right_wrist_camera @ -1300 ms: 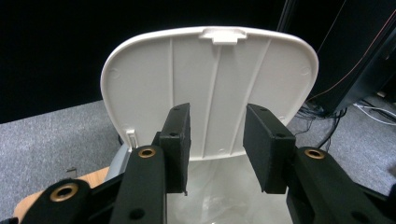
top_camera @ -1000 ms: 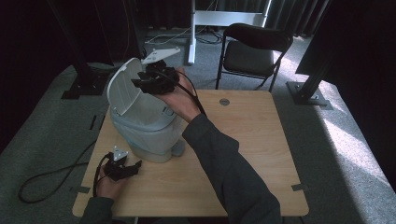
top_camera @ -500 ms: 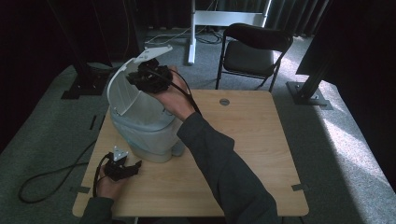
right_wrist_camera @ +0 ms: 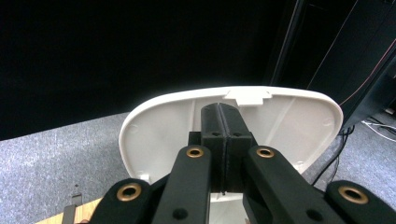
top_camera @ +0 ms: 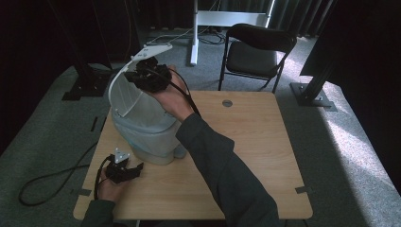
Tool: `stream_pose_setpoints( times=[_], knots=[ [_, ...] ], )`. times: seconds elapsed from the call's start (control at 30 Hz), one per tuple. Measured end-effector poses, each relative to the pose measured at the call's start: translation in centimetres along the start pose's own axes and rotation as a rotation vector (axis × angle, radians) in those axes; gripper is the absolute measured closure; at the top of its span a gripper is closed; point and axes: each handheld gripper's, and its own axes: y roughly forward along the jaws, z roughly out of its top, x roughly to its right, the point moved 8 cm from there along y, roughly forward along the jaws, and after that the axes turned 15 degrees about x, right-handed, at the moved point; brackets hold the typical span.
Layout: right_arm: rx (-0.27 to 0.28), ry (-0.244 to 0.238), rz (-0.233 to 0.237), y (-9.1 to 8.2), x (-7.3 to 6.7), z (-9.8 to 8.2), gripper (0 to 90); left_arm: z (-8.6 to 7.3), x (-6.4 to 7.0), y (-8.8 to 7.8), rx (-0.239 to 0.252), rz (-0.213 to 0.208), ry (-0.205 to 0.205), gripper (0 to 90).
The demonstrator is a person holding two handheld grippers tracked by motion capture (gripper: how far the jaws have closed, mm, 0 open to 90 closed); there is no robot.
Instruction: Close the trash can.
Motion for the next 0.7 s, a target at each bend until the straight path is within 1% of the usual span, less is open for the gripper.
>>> stream_pose_setpoints(
  times=[0.13, 0.3, 0.57, 0.7],
  knots=[
    [-0.009, 0.002, 0.002, 0.2, -0.1, 0.1, 90.0, 0.0, 0.0, 0.0, 0.000, 0.000, 0.000, 28.7],
    [0.001, 0.003, 0.007, 0.5, -0.4, 0.6, 90.0, 0.0, 0.0, 0.0, 0.001, 0.000, 0.000, 28.7],
    [0.009, -0.001, 0.004, 0.8, -0.8, 1.2, 90.0, 0.0, 0.0, 0.0, 0.000, 0.001, 0.001, 28.7],
    [0.036, 0.007, 0.005, 0.8, -1.0, 1.8, 90.0, 0.0, 0.0, 0.0, 0.000, 0.001, 0.000, 28.7]
  ],
)
